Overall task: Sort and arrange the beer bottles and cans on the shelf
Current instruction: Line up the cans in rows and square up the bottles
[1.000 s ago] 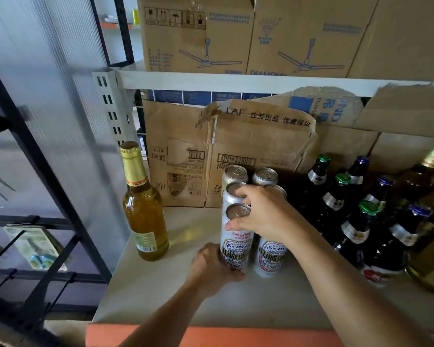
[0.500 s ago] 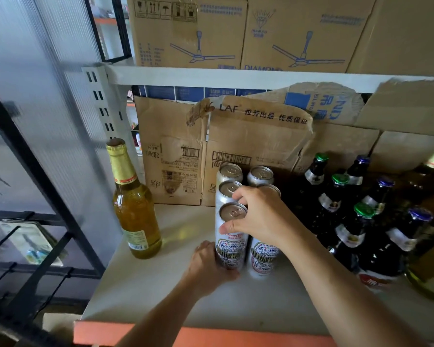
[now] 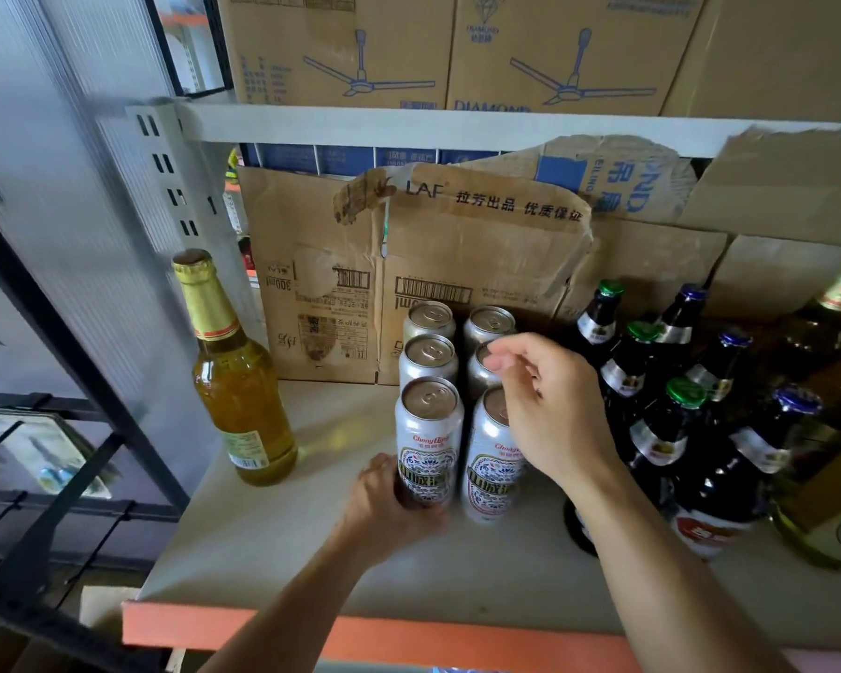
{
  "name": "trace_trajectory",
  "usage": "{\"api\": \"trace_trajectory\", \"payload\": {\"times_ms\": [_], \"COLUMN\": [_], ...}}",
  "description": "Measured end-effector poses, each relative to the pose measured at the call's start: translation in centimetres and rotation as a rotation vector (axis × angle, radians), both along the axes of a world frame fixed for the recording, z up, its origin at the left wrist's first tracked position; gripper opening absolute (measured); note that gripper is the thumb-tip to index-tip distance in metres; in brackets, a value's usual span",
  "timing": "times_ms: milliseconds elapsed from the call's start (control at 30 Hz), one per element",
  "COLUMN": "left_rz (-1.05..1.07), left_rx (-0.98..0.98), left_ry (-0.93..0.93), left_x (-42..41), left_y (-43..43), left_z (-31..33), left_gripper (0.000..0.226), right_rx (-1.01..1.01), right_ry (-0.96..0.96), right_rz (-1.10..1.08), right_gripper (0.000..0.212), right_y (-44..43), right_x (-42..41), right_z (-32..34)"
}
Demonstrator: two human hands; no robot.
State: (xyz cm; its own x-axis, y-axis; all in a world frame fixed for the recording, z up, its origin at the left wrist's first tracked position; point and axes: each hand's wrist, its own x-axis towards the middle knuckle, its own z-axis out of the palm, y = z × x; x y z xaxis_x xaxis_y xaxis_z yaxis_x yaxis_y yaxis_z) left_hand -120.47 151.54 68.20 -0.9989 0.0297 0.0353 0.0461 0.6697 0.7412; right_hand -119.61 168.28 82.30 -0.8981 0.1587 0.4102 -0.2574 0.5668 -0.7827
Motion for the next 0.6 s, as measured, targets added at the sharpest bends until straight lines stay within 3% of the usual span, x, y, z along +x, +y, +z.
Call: {"api": "trace_trajectory", "payload": {"times_ms": [167,333,500,600], "left_rz": [-0.004,-0.003,0.003,-0.009], "left_rx": [-0.004,-0.002,0.017,0.030], "left_ry": [-0.033,-0.011,-0.005,-0.019], "left_x": [-0.2,-0.2,0.0,0.1], "left_y": [-0.1,-0.2,-0.3,-0.3], "left_z": [-0.1,0.0,0.2,0.3], "left_gripper": [0.073,0.068,0.054,0.059], "right_rx": [-0.075,-0.141,-0.029,-0.046], "right_ry": [0.056,-0.029,0.009,0.022], "right_rz": [-0.179,-0.183,-0.157,-0.088], "right_gripper": [0.027,0.063,0.060,0.059], "right_y": [0.4,-0.2,0.0,0.4], "right_x": [1.5,3.1,3.0,2.6], "right_z": [-2.4,-4.9,-6.1,-6.5]}}
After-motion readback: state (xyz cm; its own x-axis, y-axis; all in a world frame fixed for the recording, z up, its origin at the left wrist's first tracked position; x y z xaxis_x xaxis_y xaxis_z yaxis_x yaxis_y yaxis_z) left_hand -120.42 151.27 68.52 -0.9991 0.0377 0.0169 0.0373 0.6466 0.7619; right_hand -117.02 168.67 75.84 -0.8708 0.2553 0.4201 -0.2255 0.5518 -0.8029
